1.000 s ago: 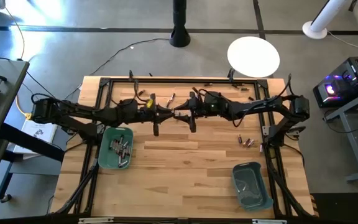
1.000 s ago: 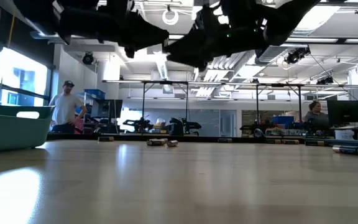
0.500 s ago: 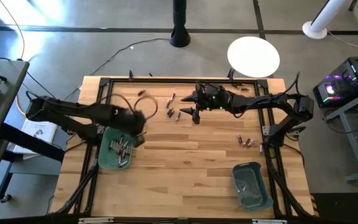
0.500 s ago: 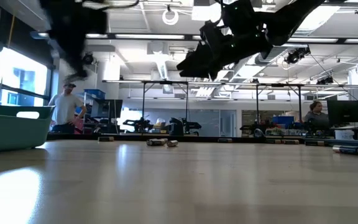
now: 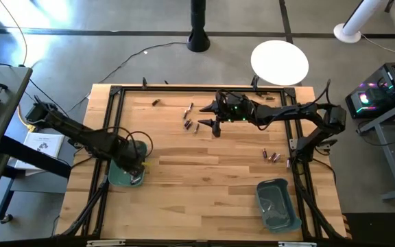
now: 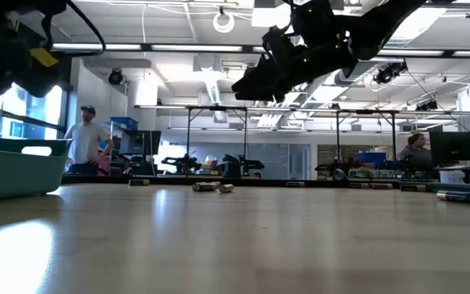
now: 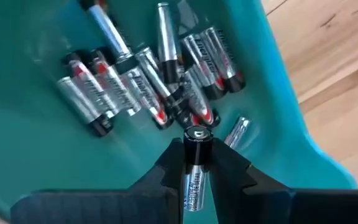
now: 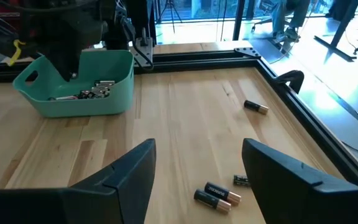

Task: Sort batteries
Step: Put the silver battery into the green bin

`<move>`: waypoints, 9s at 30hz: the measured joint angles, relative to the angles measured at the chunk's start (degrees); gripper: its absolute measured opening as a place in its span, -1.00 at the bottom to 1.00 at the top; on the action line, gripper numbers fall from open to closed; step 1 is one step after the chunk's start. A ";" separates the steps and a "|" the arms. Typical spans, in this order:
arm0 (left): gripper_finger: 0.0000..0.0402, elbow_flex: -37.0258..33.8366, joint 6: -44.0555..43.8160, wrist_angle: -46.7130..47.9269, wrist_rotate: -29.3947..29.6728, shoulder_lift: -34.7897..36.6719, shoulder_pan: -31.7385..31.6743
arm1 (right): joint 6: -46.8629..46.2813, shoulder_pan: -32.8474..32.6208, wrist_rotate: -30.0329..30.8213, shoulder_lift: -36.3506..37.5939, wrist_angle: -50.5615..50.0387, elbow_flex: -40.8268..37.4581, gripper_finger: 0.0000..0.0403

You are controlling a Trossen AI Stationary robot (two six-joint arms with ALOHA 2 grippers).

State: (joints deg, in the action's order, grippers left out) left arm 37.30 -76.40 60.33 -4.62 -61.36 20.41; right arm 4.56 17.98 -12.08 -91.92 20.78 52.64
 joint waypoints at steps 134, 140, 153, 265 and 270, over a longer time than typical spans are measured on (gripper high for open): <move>-0.24 3.02 82.48 -66.62 25.79 -12.27 -23.00 | 9.27 7.56 26.24 -12.07 -75.43 6.83 -0.05; -0.24 3.02 82.44 -66.62 25.64 -12.27 -22.98 | -3.01 8.23 25.66 -12.13 -78.80 10.30 -0.11; -0.24 3.02 80.99 -65.11 24.37 -12.27 -22.98 | -19.28 16.35 16.73 -12.02 -85.14 8.43 0.19; -0.54 -4.57 77.33 -100.52 10.45 -16.55 -25.78 | 6.01 -9.03 4.68 -2.21 2.62 3.50 -0.88; -0.81 -4.59 79.77 -100.41 10.62 -16.53 -25.71 | 5.75 -9.03 4.59 -2.21 2.45 3.50 -0.88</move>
State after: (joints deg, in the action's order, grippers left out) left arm 32.71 3.37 -40.07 6.00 -77.89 -5.30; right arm 10.31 8.95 -7.49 -94.13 23.22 56.14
